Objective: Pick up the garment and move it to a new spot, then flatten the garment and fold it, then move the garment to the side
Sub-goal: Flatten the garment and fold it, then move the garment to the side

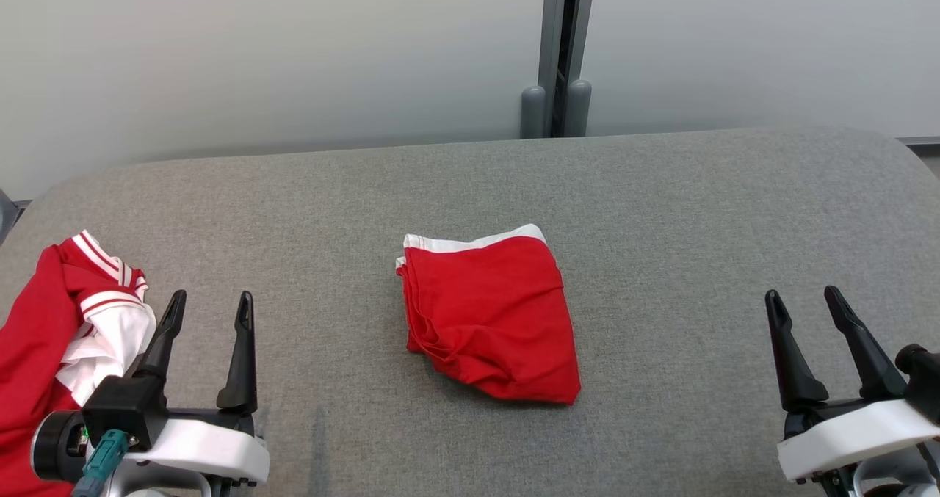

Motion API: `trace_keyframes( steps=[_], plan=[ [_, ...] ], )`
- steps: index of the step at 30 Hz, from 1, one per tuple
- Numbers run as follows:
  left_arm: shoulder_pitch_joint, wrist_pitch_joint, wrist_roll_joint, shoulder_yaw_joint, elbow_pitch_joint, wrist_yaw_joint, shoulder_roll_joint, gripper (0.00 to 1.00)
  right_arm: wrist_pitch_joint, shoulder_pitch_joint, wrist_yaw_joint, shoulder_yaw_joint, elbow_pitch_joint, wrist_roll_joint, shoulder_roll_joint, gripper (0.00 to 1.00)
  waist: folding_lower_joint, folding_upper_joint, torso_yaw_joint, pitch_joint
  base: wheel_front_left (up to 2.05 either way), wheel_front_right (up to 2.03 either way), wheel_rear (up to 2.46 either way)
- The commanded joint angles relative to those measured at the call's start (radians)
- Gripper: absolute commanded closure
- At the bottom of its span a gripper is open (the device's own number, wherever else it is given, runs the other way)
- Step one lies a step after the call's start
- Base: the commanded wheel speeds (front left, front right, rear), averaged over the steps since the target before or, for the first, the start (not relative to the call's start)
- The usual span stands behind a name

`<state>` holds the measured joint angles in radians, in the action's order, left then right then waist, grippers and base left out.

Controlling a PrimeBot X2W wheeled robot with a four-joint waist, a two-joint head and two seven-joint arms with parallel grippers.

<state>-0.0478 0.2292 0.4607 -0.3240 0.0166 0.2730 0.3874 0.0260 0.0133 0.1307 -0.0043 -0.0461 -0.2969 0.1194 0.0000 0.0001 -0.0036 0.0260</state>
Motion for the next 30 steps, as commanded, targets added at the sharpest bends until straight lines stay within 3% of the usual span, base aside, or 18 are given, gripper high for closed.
trace_keyframes(
  steps=[1, 30],
  plan=[
    [0.008, -0.002, 0.006, 0.001, 0.002, 0.002, 0.002, 0.0, -0.005, 0.011, 0.0, -0.005, -0.003, 0.005, -0.001, 0.0, 0.0, -0.0001, -0.001, 0.001, 0.0, 0.0, 0.0],
    [-0.022, -0.016, 0.009, -0.013, -0.006, 0.018, 0.012, 0.0, 0.003, -0.025, 0.0, -0.002, 0.013, 0.001, 0.001, 0.0, 0.0, -0.0001, 0.004, 0.027, 0.0, 0.0, 0.0]
  ],
)
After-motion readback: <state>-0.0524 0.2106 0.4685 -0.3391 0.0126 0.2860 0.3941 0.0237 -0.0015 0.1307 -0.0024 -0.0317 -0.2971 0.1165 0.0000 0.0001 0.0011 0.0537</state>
